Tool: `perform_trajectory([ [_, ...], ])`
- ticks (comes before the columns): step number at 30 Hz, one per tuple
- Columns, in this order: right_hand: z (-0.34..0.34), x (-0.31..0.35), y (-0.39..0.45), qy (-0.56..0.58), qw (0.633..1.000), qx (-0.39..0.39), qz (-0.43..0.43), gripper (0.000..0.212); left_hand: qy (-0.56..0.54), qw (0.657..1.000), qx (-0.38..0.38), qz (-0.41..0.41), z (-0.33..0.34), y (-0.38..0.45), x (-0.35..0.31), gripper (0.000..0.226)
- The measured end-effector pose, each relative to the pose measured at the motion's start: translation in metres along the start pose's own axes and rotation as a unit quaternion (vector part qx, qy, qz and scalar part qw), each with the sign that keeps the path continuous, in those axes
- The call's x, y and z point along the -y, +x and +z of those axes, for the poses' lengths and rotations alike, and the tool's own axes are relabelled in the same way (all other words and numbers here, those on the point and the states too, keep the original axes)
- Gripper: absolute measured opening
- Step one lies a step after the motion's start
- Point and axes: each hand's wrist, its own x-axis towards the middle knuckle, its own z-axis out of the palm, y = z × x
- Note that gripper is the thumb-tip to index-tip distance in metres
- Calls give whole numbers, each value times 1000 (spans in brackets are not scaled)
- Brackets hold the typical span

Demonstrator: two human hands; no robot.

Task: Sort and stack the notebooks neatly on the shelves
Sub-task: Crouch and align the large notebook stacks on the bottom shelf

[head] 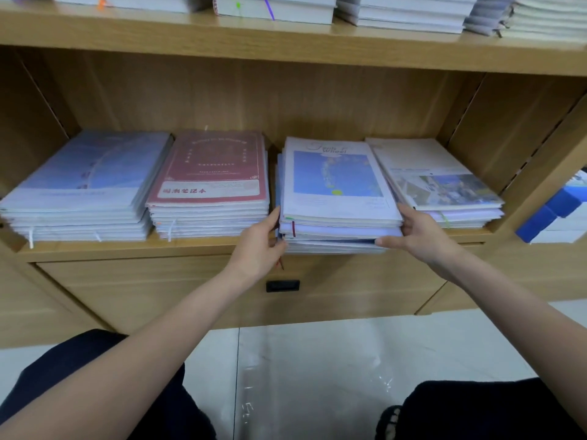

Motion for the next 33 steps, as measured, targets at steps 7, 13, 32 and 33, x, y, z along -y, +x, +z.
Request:
perform_trajectory([
  [7,-6,6,0,35,999,-6,20,77,53,998,-30,2,2,7,-2,60],
  [13,-4,7,3,23,998,-43,28,81,62,997,-41,3,1,10,1,59],
  [32,5,6,14,-51,996,-73,-5,87,12,996,-84,24,-6,19,-5,40],
  [33,5,5,14,-38,996,-75,0,87,9,996,-87,22,-6,19,-5,39],
])
